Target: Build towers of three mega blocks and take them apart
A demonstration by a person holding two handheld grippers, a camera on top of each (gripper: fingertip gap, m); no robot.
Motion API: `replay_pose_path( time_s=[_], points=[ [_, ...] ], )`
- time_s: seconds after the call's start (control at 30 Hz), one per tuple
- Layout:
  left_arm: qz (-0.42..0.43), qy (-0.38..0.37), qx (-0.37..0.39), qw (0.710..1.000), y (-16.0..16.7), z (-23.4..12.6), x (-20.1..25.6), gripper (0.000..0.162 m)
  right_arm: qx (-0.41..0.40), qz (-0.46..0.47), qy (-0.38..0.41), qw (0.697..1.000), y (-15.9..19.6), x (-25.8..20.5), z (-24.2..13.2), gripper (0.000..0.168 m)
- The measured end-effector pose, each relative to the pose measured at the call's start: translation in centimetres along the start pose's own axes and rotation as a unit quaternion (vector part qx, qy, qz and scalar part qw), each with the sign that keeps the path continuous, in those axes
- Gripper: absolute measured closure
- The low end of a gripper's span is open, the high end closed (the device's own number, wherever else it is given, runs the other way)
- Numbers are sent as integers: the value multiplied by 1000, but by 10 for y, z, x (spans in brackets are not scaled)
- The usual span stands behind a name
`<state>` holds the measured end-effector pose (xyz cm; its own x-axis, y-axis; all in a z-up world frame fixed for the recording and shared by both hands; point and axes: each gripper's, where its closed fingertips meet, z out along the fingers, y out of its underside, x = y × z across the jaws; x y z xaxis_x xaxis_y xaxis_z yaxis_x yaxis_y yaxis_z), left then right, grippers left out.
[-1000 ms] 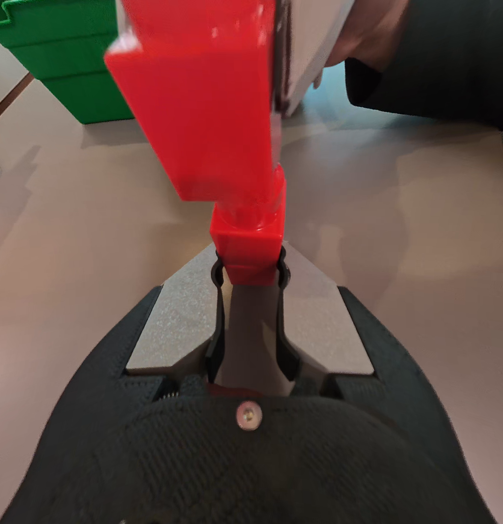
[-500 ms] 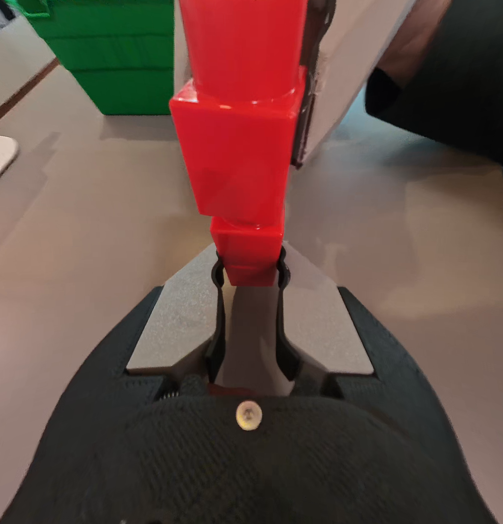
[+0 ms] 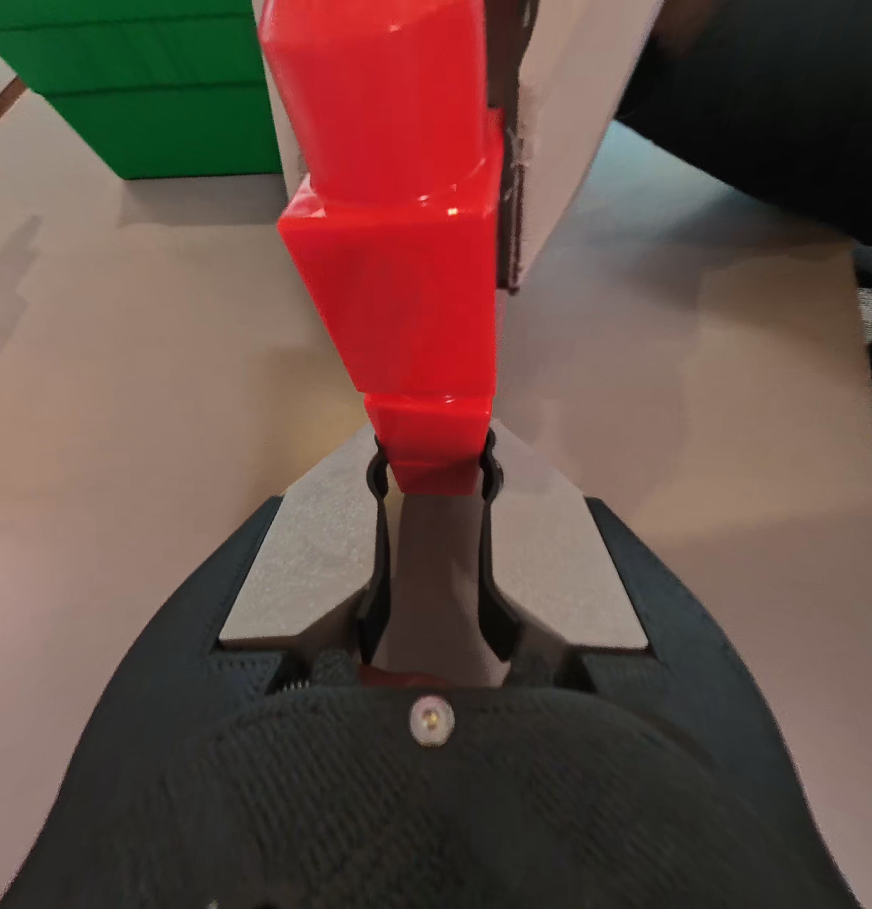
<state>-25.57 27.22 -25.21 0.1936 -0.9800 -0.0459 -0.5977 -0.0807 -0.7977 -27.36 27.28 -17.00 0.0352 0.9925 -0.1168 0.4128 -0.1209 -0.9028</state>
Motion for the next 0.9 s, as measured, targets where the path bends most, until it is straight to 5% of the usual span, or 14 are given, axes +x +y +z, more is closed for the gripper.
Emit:
replay_pose_path(
  time_s=[0.17,0.37,0.63,0.9],
  points=[
    [-8,-8,-19,1000,7,2,-3,128,-54,-55,67,995,7,4,4,136],
    [-9,96,20,995,-8,-3,32,128,-38,-57,-7,998,5,-22,-4,136],
    [-21,36,-8,999,2,4,12,128,-56,-28,32,998,11,-6,3,136],
    [-22,63,10,998,-5,2,21,129,-44,-37,17,998,8,-13,0,135]
  ],
)
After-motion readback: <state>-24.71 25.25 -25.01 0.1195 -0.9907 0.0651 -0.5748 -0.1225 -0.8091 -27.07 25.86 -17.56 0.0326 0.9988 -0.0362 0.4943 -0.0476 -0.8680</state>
